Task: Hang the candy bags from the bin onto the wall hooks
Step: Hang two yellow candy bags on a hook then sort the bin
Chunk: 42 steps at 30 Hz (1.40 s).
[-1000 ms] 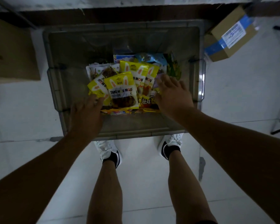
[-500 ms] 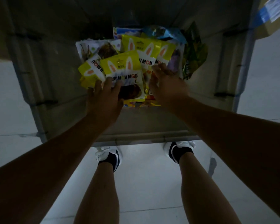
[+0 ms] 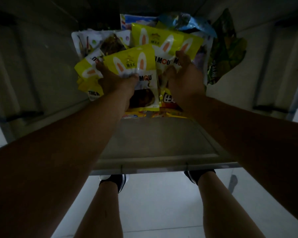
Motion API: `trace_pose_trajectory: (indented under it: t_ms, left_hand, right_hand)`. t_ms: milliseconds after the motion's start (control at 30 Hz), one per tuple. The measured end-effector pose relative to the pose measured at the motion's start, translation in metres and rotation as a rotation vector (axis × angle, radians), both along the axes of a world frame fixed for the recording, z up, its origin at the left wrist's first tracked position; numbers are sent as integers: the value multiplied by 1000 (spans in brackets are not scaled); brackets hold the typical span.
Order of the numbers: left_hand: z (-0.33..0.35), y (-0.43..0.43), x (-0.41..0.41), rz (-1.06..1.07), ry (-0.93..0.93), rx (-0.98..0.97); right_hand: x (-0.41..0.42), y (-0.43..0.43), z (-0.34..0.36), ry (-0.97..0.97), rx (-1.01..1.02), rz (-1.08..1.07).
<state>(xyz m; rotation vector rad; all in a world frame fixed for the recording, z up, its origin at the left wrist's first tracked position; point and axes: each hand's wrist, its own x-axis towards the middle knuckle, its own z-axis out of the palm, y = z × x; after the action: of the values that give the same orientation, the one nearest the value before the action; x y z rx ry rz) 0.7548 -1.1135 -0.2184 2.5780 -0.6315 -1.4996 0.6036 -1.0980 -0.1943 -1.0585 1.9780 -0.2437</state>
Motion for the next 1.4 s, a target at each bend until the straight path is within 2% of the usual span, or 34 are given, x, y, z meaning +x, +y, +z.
trace_pose_trajectory:
  t_ms: [67, 233, 367, 567, 733, 833, 900, 967, 1133, 1200, 1300, 1400]
  left_hand:
    - [-3, -2, -2, -2, -32, 1]
    - [-2, 8, 14, 136, -3, -191]
    - [10, 20, 33, -31, -68, -265]
    - [28, 21, 39, -205, -148, -292]
    - [35, 20, 49, 75, -36, -329]
    - [47, 24, 61, 212, -26, -369]
    - [54, 26, 71, 288, 35, -424]
    - [61, 28, 80, 320, 39, -441]
    - [64, 28, 96, 259, 27, -469]
    - [62, 27, 100, 236, 69, -404]
    - [63, 25, 102, 372, 194, -305]
    - [69, 25, 101, 386, 239, -320]
  right_hand:
    - [0, 0, -2, -16, -18, -8]
    - [1, 0, 1, -40, -22, -78]
    - [2, 3, 7, -62, -9, -115]
    - [-4, -2, 13, -6, 50, -57]
    - [-3, -11, 12, -20, 95, -86]
    - [2, -13, 15, -114, 102, -138]
    - [6, -13, 15, -137, 120, -49]
    - [13, -15, 14, -130, 139, 26]
    - [42, -25, -1, -130, 143, 37]
    - [49, -28, -7, -48, 134, 39]
    - [55, -25, -14, 24, 125, -6]
    - [56, -16, -6, -31, 79, 5]
